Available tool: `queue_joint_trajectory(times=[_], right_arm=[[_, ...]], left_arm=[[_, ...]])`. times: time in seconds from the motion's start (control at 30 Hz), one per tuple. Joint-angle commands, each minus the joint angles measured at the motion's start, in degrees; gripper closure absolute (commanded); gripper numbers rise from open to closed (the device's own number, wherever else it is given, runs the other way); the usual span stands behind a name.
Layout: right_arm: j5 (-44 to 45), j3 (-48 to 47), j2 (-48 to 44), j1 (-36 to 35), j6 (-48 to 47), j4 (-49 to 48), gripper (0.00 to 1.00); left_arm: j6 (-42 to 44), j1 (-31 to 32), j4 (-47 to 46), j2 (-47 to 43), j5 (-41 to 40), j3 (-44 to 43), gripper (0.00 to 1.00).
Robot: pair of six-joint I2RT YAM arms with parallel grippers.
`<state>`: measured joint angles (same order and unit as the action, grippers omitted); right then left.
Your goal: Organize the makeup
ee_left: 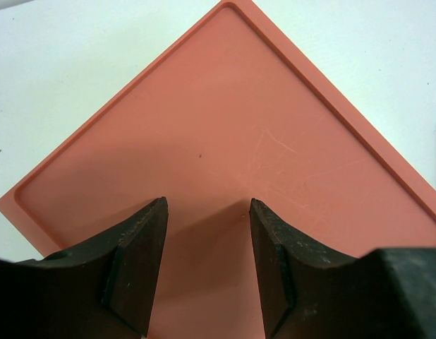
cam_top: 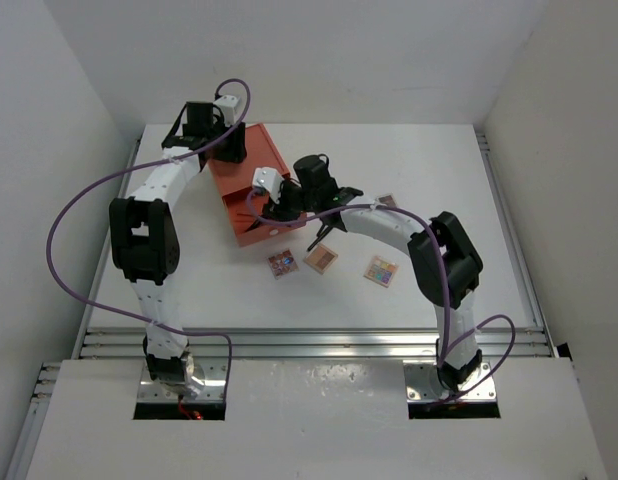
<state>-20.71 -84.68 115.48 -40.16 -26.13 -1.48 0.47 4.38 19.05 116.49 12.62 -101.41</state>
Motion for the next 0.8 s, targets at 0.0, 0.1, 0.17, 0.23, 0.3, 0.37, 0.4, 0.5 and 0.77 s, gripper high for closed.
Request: queue_joint_trajectory(times=[0.0,0.1,0.17,0.23,0.3,0.37,0.4,0.5,0.77], right_arm=[[1.5,-2.7,-1.8,0.2,3.7,-5.2,0.45],[7.7,-2.0,-3.0,0.9,12.6,-11.4,0.38],[14.6,-0.4,-4.7,2.4,21.3,-17.7,0.35],[23.8,1.8,-6.6,3.3,31.4,-18.8,0.35],[30.8,5.7,-9.4,4.9,41.9,-17.6,0.35],[45.7,7.2,-10.8,5.3,49.8,-10.1,0.35],[54.2,6.9,-10.5,5.2,50.7,-4.6,0.33],[58.4,3.7,-9.0,6.5,60.2,10.9,0.33],[49.0,1.9,-1.9,11.4,83.7,22.7,0.49]], left_arm=[[-1.5,-1.1,4.2,2.4,-0.1,-0.2,0.44],[-1.5,-1.1,4.2,2.4,-0.1,-0.2,0.44],[-1.5,-1.1,4.2,2.4,-0.1,-0.2,0.44],[-1.5,-1.1,4.2,2.4,-0.1,-0.2,0.44],[-1.5,-1.1,4.2,2.4,-0.1,-0.2,0.44],[-1.5,-1.1,4.2,2.4,-0.1,-0.2,0.44],[-1.5,-1.1,4.2,2.4,-0.1,-0.7,0.44],[-1.5,-1.1,4.2,2.4,0.4,-0.7,0.44],[-1.5,-1.1,4.2,3.0,0.4,-0.7,0.44]])
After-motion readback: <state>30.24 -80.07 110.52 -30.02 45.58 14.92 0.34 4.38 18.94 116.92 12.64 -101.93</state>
